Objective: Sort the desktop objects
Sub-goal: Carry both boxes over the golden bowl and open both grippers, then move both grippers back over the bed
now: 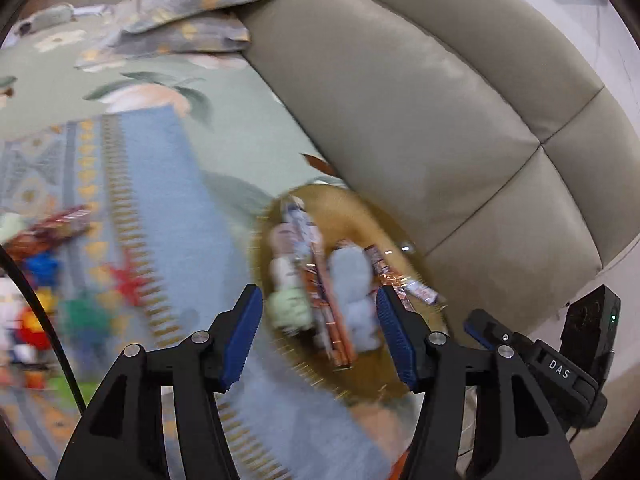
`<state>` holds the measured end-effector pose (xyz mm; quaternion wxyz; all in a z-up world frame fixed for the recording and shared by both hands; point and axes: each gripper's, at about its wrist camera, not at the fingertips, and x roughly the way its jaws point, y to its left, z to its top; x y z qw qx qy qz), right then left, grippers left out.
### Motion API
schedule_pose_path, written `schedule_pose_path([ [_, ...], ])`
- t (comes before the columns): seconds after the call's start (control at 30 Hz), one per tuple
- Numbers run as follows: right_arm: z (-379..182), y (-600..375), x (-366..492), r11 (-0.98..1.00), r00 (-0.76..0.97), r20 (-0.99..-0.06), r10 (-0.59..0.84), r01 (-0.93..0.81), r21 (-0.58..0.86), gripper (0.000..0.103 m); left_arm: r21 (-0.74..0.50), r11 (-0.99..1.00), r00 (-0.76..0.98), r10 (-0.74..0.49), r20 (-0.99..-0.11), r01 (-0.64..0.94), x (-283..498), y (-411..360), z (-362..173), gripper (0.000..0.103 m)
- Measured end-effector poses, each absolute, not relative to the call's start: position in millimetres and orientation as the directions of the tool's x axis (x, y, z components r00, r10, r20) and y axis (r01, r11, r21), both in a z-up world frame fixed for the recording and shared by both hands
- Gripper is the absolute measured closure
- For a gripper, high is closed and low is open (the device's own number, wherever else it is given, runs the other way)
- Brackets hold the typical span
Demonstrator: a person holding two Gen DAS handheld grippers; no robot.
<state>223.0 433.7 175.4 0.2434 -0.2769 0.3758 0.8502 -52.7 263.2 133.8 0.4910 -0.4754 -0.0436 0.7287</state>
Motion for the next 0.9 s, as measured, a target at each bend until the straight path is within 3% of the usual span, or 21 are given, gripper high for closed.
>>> schedule_pose_path([
  [0.17,171.8,369.7,206.1,-0.729,-0.74,-0.664,0.107,-0.513,0.454,0.073,-0.442,-0.594,-0.157,0.697,-0.699,-0.673,-76.5,158.7,154.5,0.046],
  [0.23,159.9,338.0,198.5,-0.773,-0.732,-0.678,0.062,-0.465,0.431,0.062,-0.397,-0.641,-0.204,0.657,-0.726,-0.657,-87.7,110.3,159.5,0.046],
  [0.3,134.4,305.3,181.0,-0.79,-0.699,-0.715,-0.003,-0.436,0.431,0.04,-0.343,-0.677,-0.223,0.603,-0.766,-0.651,-95.8,61.9,157.9,0.046],
  [0.43,75.3,239.5,149.5,-0.854,-0.59,-0.798,-0.118,-0.35,0.385,0.04,-0.241,-0.75,-0.205,0.448,-0.87,-0.615,-104.6,-18.9,124.6,0.046],
  [0.57,58.1,201.8,127.4,-0.896,-0.522,-0.832,-0.188,-0.256,0.363,0.04,-0.225,-0.788,-0.171,0.384,-0.907,-0.574,-109.1,-59.5,84.4,0.046],
  [0.67,73.6,193.2,121.0,-0.936,-0.554,-0.825,-0.11,-0.221,0.273,0.04,-0.28,-0.764,-0.123,0.423,-0.898,-0.582,-111.3,-56.7,67.7,0.046],
  [0.73,78.7,196.9,111.2,-0.955,-0.554,-0.832,0.018,-0.255,0.149,0.039,-0.225,-0.716,-0.133,0.407,-0.904,-0.661,-108.3,-34.8,62.9,0.046],
  [0.9,57.4,224.0,92.1,-0.933,-0.508,-0.861,0.004,-0.311,0.18,0.038,-0.078,-0.622,-0.136,0.289,-0.948,-0.779,-103.2,8.0,35.8,0.046],
])
